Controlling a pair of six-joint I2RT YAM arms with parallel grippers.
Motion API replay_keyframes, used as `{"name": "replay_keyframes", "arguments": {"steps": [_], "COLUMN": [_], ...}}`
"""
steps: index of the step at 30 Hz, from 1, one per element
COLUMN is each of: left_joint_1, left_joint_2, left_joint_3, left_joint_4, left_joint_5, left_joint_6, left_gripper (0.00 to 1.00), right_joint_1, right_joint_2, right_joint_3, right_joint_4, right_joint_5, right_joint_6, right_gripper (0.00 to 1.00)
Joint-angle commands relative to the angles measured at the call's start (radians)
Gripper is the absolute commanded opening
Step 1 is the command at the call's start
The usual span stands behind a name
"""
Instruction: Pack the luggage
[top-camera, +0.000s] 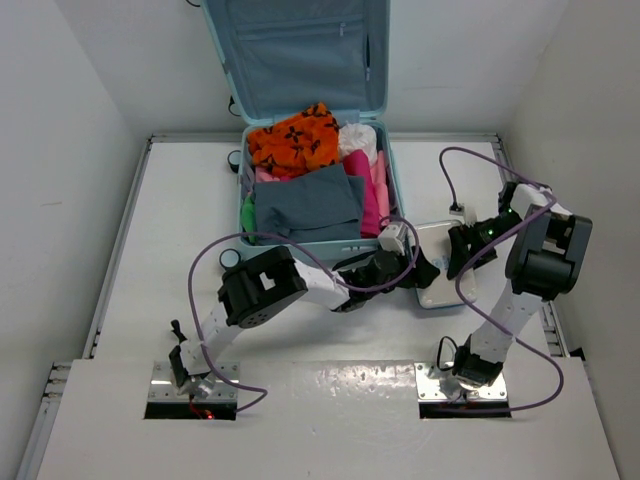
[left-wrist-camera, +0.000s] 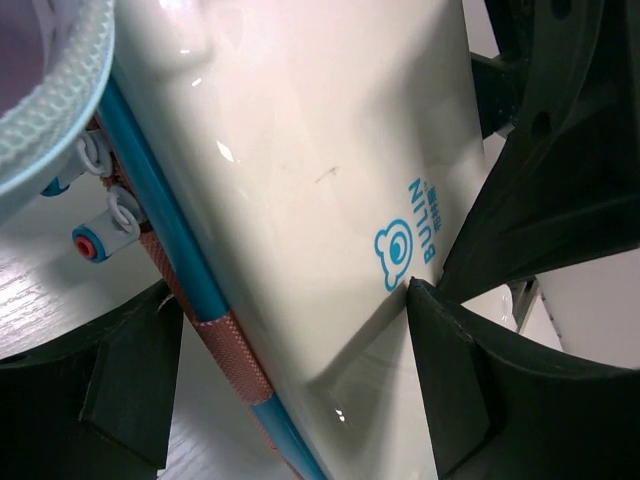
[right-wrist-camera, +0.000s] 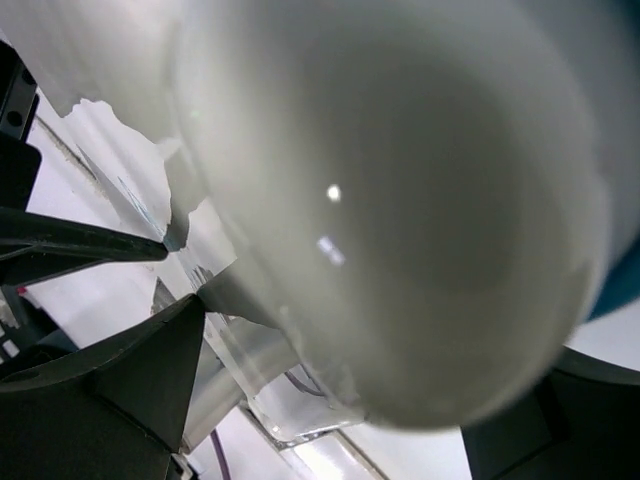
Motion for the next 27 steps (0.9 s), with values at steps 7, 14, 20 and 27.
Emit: {"name": "replay_keyframes", "arguments": {"steps": [7, 14, 20, 27], "left_joint_1": [-0.144, -0.154, -0.163, -0.143], "left_joint_2": [-0.064, -0.053, -0.062, -0.073], "left_joint_3": [0.252, 0.332, 0.332, 0.365], "left_joint_4": [0.171, 0.134, 0.134, 0.134], "left_joint_5": [0.257, 0.257, 0.266, 0.276], "left_joint_6": [0.23, 0.263, 0.295, 0.342], "left_gripper": [0.36, 0.25, 0.16, 0.12], "right_joint_1": [0.126, 0.086, 0.06, 0.063], "right_joint_2": [-0.116, -0.162, -0.187, -0.194], "right_joint_3": [-0.04, 0.008, 0.037, 0.109], "right_joint_4": [-0.315, -0.312, -0.312, -0.312], "right_joint_5": [-0.609, -0.65, -0.696, -0.773], "right_joint_6": [0.054, 0.114, 0.138, 0.189], "right_gripper": [0.0, 0.0, 0.0, 0.0]}}
